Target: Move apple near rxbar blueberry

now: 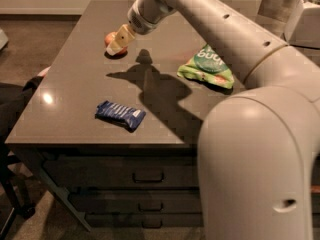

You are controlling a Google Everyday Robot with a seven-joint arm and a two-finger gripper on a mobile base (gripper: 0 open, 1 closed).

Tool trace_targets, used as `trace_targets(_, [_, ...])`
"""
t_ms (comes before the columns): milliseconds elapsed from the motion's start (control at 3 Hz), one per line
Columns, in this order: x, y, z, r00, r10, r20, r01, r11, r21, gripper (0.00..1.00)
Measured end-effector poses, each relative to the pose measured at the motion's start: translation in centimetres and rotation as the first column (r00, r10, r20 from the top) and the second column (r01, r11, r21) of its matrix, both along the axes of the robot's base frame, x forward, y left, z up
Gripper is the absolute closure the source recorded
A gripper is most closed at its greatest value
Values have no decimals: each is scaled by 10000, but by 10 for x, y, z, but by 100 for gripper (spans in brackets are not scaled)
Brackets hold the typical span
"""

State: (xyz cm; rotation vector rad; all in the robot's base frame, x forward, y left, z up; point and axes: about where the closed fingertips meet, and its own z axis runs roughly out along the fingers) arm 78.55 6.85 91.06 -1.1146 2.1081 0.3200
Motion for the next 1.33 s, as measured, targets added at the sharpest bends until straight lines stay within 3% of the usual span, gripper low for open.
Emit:
trace_targets(667, [34,19,-22,9993,-241,-291,245,9996,143,0])
trace_targets(1333, [46,40,-35,9987,-46,-509,59,9997,247,0])
